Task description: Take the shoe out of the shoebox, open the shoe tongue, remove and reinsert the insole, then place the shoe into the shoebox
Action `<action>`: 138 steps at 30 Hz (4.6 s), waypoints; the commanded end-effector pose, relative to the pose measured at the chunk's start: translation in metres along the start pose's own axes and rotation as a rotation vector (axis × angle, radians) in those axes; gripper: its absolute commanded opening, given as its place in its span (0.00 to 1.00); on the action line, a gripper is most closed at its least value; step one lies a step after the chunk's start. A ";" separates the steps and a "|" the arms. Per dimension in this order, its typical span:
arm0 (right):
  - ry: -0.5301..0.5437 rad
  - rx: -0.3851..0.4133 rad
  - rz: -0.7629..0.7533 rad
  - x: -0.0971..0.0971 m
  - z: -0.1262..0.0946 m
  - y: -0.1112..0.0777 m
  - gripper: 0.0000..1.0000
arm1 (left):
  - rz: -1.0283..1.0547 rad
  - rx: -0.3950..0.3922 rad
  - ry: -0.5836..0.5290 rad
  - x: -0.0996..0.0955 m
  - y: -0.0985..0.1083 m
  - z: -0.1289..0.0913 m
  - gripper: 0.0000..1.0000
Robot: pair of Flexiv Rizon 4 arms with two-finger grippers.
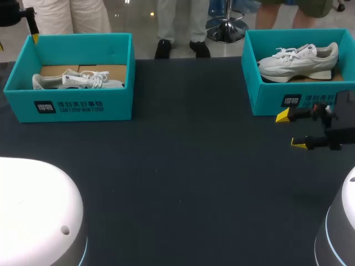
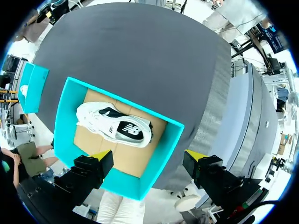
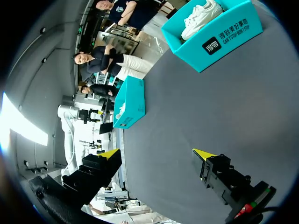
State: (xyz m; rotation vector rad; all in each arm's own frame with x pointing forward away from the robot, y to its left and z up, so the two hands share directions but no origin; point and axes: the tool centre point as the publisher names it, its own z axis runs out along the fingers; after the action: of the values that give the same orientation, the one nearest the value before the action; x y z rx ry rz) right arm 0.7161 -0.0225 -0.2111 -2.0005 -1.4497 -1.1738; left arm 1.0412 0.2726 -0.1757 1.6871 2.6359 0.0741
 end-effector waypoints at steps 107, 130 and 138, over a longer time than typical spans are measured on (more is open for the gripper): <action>-0.576 -0.123 -0.142 -0.027 -0.033 0.228 1.00 | -0.137 0.122 -0.111 -0.010 -0.081 -0.014 1.00; -0.714 -0.023 -0.321 -0.064 -0.030 0.363 1.00 | -0.137 0.122 -0.111 -0.010 -0.081 -0.014 1.00; -0.766 0.022 -0.324 -0.086 -0.038 0.388 1.00 | -0.137 0.122 -0.111 -0.010 -0.081 -0.014 1.00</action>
State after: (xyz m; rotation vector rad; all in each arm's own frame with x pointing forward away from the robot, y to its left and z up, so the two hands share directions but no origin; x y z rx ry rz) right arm 1.0323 -0.2432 -0.2011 -2.4136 -2.2052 -0.5620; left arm 0.9721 0.2283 -0.1653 1.4874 2.7150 -0.1836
